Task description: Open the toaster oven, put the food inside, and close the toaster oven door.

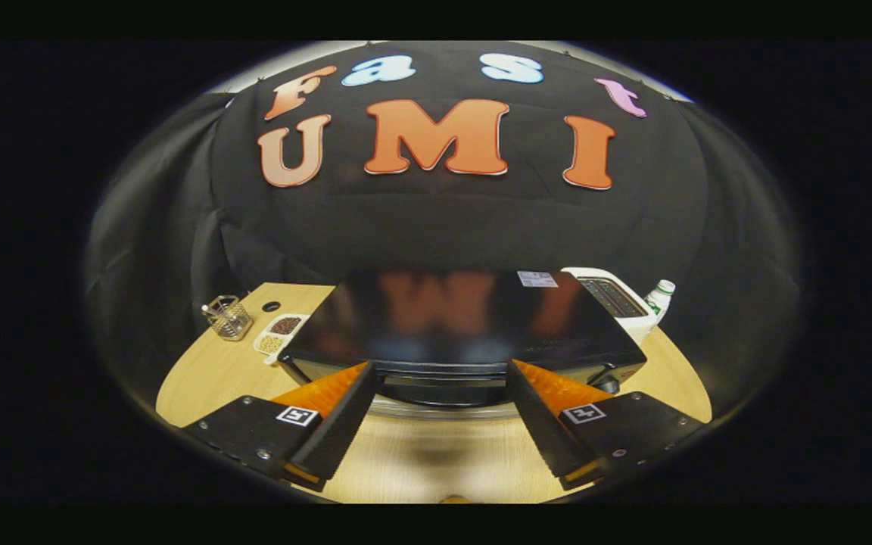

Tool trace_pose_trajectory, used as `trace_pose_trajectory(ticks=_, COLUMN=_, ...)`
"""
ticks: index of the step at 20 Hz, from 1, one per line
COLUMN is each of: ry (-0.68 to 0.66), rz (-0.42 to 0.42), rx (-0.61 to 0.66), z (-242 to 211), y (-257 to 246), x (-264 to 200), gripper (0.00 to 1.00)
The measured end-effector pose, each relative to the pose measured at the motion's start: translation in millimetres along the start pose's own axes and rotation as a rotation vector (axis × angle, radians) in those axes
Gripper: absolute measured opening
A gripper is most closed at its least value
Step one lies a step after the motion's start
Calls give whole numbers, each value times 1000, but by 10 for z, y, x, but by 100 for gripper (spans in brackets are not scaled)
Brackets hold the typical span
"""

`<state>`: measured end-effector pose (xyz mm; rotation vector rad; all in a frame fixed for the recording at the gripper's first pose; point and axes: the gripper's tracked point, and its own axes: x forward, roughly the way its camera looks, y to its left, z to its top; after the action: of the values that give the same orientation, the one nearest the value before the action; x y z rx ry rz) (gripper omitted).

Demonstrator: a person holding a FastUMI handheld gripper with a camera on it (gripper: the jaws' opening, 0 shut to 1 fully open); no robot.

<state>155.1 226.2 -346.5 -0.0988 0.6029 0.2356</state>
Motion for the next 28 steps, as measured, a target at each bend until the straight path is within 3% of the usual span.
trace_pose_trajectory(ticks=14, ry=0, rz=16, rx=33, z=-186, y=25, x=-229, gripper=100)
trace_pose_trajectory(ticks=28, ry=78, rz=-18, rx=66, z=-1114, y=3, x=-684, gripper=99)
